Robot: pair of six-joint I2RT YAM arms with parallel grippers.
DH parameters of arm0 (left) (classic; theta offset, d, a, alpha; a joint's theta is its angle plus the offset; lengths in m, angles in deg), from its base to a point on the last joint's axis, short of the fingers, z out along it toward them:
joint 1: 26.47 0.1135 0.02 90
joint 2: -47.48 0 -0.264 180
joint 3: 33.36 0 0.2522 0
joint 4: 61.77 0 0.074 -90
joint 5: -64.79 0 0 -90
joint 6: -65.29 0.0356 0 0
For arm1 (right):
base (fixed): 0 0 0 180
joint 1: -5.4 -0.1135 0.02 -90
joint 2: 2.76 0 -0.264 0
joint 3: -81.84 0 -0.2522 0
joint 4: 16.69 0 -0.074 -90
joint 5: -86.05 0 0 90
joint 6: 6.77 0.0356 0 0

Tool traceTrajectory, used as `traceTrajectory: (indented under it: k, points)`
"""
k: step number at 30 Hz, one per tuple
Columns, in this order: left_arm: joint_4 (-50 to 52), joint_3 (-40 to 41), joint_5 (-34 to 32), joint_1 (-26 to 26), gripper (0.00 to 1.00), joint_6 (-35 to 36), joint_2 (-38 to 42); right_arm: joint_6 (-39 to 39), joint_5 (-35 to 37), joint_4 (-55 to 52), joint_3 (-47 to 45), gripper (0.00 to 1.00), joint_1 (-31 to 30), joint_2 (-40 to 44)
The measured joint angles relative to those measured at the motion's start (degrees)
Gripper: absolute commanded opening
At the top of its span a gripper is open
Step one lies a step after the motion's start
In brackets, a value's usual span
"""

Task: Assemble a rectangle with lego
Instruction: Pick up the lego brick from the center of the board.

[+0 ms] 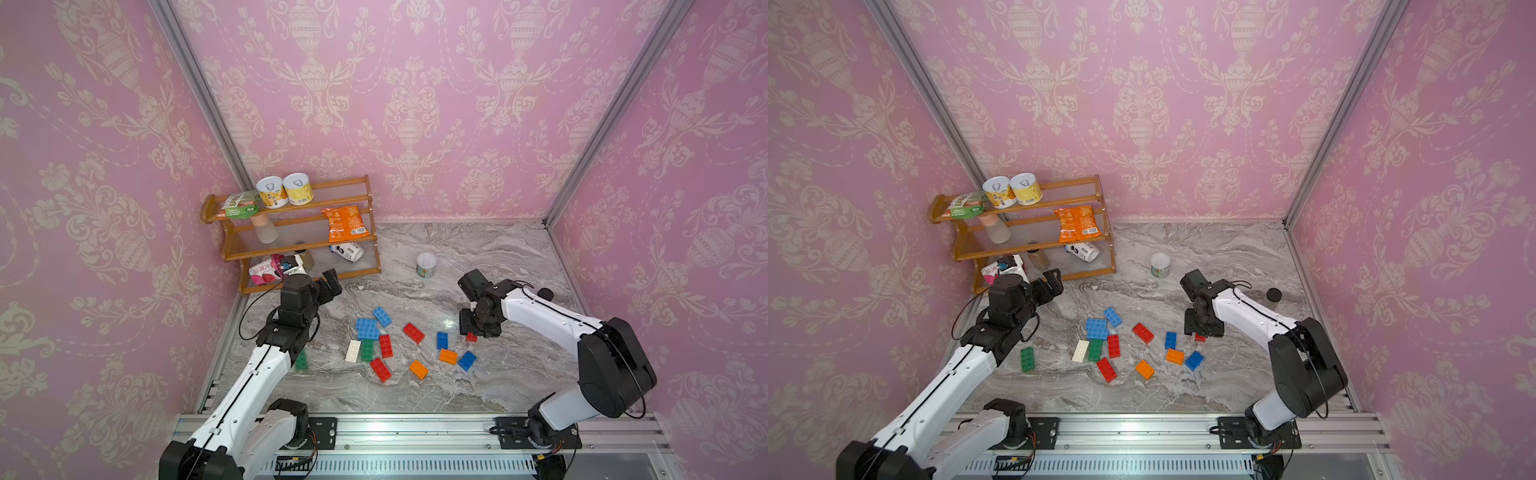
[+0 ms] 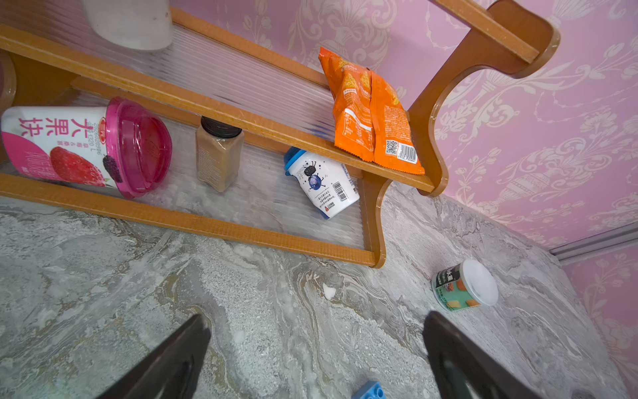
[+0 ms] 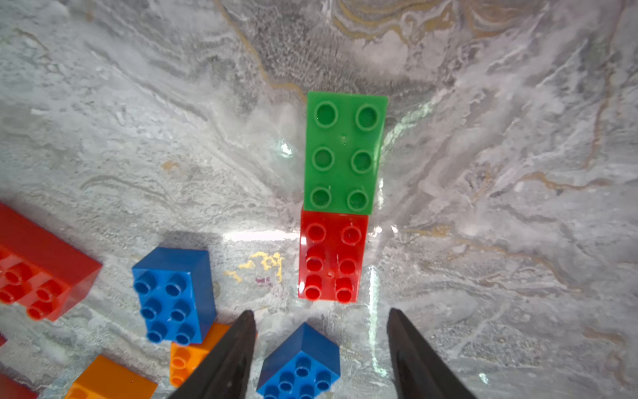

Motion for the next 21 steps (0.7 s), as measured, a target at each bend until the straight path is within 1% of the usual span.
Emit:
traceTrajectory:
  k: [4, 8, 9, 10, 16, 21]
  points:
    - [0.9, 0.0, -0.7, 0.0, 0.99, -0.2, 2.0, 2.0, 1.0, -0.9, 0.2, 0.71, -4.5, 3.5]
    - [2.4, 0.0, -1.5, 0.0, 0.99, -0.7, 3.1, 3.7, 1.9, -1.0, 1.9, 0.81, -10.5, 3.7]
    - [2.8, 0.0, -1.9, 0.0, 0.99, -0.9, 3.4, 4.1, 2.1, -0.9, 2.6, 0.87, -12.2, 3.3]
    - [3.1, 0.0, -2.1, 0.0, 0.99, -1.3, 3.7, 4.4, 2.3, -0.9, 3.6, 0.99, -13.9, 2.7]
    - [4.4, 0.0, -3.8, 0.0, 0.99, -2.3, 5.2, 5.0, 0.5, 2.6, 10.8, 1.0, -21.7, -5.3]
    - [5.8, 0.0, -5.2, 0.0, 0.99, -3.0, 6.4, 5.9, -2.8, 6.6, 14.1, 1.0, -25.0, -10.1]
